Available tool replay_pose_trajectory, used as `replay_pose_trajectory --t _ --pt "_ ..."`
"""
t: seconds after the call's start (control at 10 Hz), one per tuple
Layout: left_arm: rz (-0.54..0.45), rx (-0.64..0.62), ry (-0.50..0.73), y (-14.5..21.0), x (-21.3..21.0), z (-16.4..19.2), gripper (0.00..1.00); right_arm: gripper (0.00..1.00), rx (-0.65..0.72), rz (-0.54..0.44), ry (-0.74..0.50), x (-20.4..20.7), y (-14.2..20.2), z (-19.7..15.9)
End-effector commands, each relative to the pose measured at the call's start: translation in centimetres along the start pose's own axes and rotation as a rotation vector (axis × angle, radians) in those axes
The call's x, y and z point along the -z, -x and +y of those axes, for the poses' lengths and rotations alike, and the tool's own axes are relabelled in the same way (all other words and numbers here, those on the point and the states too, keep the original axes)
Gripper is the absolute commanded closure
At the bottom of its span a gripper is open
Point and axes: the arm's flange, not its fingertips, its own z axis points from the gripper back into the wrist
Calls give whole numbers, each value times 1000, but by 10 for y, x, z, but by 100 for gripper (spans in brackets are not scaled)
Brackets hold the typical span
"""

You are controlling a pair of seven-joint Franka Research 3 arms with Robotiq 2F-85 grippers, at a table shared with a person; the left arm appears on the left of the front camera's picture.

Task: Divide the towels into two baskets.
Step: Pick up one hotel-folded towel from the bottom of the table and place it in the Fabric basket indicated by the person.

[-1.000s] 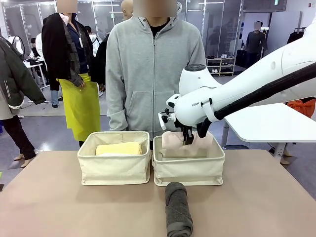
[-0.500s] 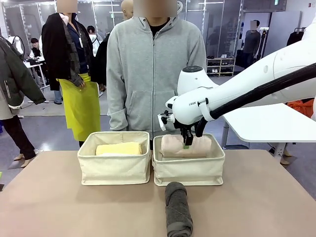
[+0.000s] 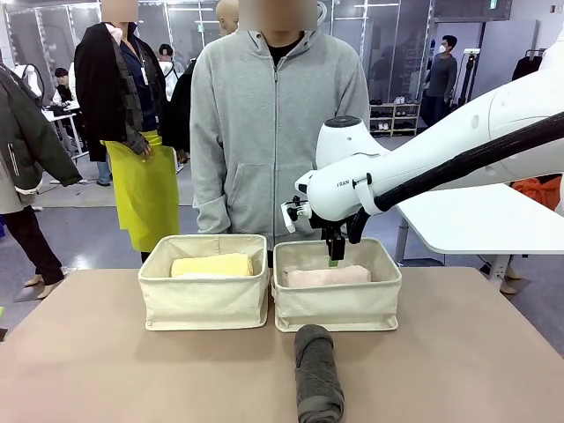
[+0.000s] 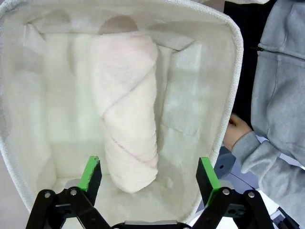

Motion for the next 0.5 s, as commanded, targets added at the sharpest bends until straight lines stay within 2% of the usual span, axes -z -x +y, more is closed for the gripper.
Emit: replay_pose_trajectory --t 0.0,0.4 --pt "2 3 11 4 -4 -4 0 0 1 -2 3 1 0 0" --pt "2 3 11 4 -4 -4 0 0 1 -2 3 1 0 0"
